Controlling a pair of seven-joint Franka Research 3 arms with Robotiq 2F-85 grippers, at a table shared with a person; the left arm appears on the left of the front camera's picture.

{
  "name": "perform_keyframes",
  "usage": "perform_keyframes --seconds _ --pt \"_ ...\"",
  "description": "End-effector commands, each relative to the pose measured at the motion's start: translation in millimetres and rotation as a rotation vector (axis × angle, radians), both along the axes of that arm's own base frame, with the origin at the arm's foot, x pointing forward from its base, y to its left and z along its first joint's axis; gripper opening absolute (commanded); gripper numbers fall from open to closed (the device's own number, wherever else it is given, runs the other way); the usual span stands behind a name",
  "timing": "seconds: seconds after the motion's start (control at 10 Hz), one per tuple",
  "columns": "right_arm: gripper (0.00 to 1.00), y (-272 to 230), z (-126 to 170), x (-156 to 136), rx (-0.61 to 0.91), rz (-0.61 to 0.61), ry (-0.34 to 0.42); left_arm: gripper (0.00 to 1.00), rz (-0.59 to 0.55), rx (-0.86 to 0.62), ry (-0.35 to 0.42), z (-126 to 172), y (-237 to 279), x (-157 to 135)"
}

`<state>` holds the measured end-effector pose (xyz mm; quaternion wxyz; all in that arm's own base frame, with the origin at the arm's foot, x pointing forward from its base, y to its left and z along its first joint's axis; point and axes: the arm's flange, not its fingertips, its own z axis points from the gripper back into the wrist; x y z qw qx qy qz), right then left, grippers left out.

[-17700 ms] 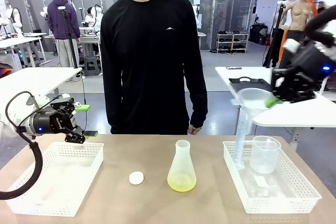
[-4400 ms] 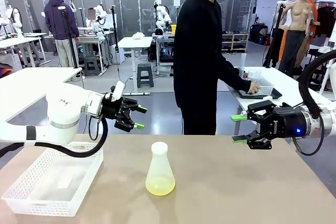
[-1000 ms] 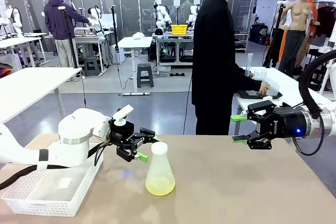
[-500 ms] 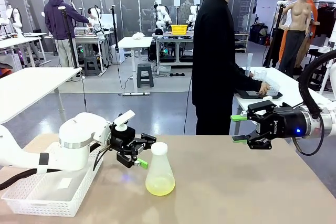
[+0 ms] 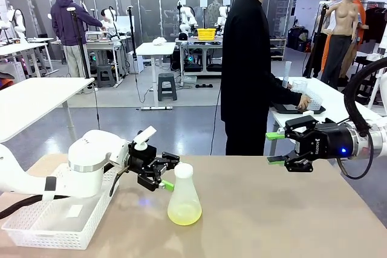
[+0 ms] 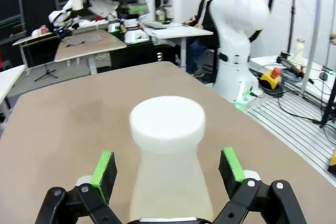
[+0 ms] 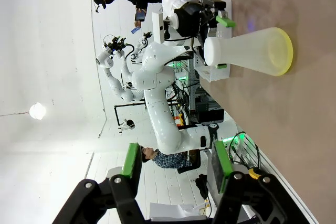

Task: Prepare the solutions needed for the experiment.
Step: When the human places the Big flask in the center of the table, pick up the Big flask and place it in the left Organizing basket.

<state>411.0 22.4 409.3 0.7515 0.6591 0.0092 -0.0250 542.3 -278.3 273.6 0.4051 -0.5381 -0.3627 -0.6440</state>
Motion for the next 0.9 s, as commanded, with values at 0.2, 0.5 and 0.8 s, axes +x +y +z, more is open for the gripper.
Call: perform_keyframes --seconds 0.2,0.5,0.8 --pt "0.68 1 2 0 0.007 0.002 -0.006 1.0 0.025 0.032 0.042 -13 -92 53" --pt "0.68 1 2 0 0.007 0.002 -0.006 1.0 -0.046 0.075 0.087 -10 -101 45" --pt "0.68 1 2 0 0.007 0.002 -0.006 1.0 -0.002 0.15 -0.031 32 -85 44"
